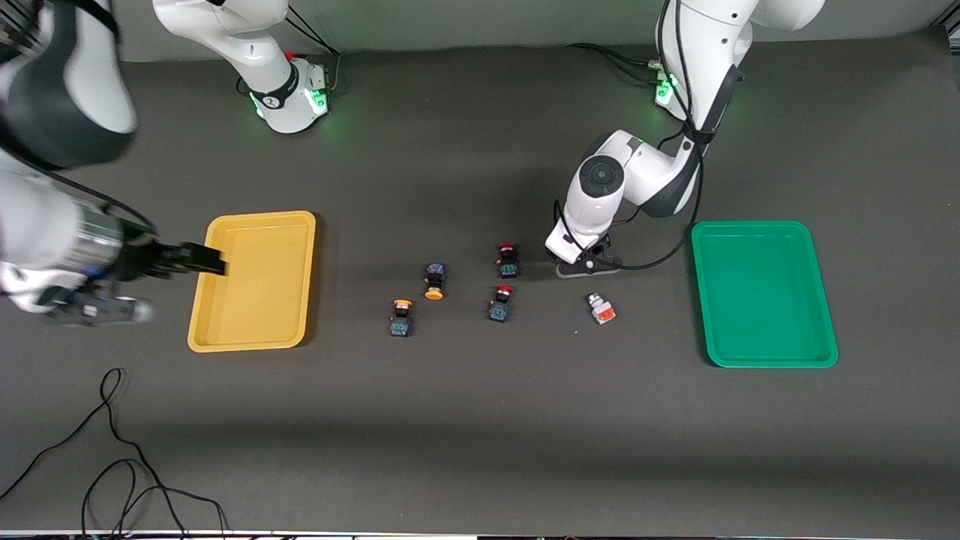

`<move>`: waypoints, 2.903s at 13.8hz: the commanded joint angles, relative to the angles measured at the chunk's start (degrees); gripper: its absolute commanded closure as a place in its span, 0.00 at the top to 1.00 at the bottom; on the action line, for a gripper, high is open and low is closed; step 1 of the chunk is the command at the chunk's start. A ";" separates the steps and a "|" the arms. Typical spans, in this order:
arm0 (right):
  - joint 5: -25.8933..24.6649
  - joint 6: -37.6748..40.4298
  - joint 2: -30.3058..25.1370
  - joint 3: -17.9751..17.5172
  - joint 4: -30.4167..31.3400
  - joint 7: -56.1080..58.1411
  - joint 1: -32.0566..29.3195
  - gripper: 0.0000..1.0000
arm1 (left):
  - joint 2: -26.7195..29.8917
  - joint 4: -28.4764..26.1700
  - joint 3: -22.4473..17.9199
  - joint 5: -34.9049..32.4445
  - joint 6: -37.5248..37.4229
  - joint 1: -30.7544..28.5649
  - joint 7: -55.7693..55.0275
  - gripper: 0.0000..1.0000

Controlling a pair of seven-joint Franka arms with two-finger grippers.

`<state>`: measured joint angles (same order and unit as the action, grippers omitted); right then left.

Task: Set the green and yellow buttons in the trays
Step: 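Carry the white button toward the green tray while the right gripper reaches a yellow button, then release the white button in the green tray while the right gripper grasps the yellow button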

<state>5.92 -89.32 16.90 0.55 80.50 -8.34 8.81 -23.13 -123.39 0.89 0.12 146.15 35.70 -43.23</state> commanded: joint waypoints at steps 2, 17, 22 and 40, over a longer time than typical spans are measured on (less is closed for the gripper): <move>-0.03 -4.45 4.45 0.50 0.53 -3.43 3.23 1.00 | 4.40 11.83 0.16 0.14 -19.36 -3.96 -0.37 0.22; 0.59 -36.60 17.54 0.50 14.77 -20.03 15.71 1.00 | 8.38 4.77 -0.19 -2.23 -20.51 -34.73 37.33 0.20; 0.50 -44.43 22.55 0.50 14.59 -21.88 18.00 1.00 | 1.52 0.44 -0.27 -2.76 -7.28 -36.76 40.85 0.20; -3.46 -29.20 12.83 4.36 14.51 -13.93 16.95 0.00 | 7.14 25.39 0.52 0.23 -40.68 -30.02 30.52 1.00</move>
<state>2.97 -126.26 36.59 3.23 93.38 -27.05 26.56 -15.04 -99.02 1.68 -0.19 106.09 1.18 -6.53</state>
